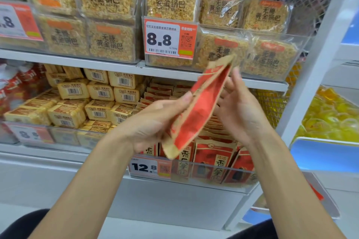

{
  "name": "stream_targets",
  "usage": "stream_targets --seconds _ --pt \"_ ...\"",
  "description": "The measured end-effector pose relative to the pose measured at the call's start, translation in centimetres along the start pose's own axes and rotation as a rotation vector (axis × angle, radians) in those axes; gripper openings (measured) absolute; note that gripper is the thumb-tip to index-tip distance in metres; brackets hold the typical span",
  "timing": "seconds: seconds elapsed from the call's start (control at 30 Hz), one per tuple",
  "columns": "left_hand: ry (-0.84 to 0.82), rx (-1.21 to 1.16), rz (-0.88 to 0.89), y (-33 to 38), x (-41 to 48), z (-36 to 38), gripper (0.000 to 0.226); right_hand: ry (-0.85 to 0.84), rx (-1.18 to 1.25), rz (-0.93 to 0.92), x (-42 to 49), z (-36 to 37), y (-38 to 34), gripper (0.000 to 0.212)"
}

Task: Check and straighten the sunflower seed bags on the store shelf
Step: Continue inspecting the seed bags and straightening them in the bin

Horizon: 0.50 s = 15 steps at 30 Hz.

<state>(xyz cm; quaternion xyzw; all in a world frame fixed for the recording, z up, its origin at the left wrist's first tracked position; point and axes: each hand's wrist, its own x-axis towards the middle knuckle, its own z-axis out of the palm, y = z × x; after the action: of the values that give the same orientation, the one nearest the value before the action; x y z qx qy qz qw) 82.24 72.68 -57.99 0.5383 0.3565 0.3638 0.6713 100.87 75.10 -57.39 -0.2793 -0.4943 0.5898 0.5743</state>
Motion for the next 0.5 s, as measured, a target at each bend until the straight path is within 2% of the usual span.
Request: stream_targets --seconds 0.07,0.13,0.2,0.3,0.43,0.5 --pt "0.258 0.307 0.155 0.1 0.3 -0.1 0.039 -0.044 0.030 0.027 -0.4 -0.3 -0.7 0.061" --pt "0.416 0.439 0.303 0.1 0.5 0.1 0.033 -0.108 -0.061 -0.024 -0.8 -0.3 -1.2 0.045" --pt "0.421 0.413 0.377 0.0 0.5 0.6 0.026 -0.115 -0.182 -0.115 -0.9 0.0 -1.2 0.034" --pt "0.381 0.360 0.419 -0.3 0.9 1.3 0.027 -0.047 -0.249 -0.209 -0.8 0.1 -1.2 0.035" --pt "0.414 0.392 0.458 -0.6 1.7 1.2 0.028 -0.046 -0.448 -0.245 -0.9 -0.2 -1.2 0.030" --pt "0.422 0.427 0.467 -0.5 2.1 0.8 0.033 0.006 -0.508 -0.345 -0.9 -0.5 -2.0 0.025"
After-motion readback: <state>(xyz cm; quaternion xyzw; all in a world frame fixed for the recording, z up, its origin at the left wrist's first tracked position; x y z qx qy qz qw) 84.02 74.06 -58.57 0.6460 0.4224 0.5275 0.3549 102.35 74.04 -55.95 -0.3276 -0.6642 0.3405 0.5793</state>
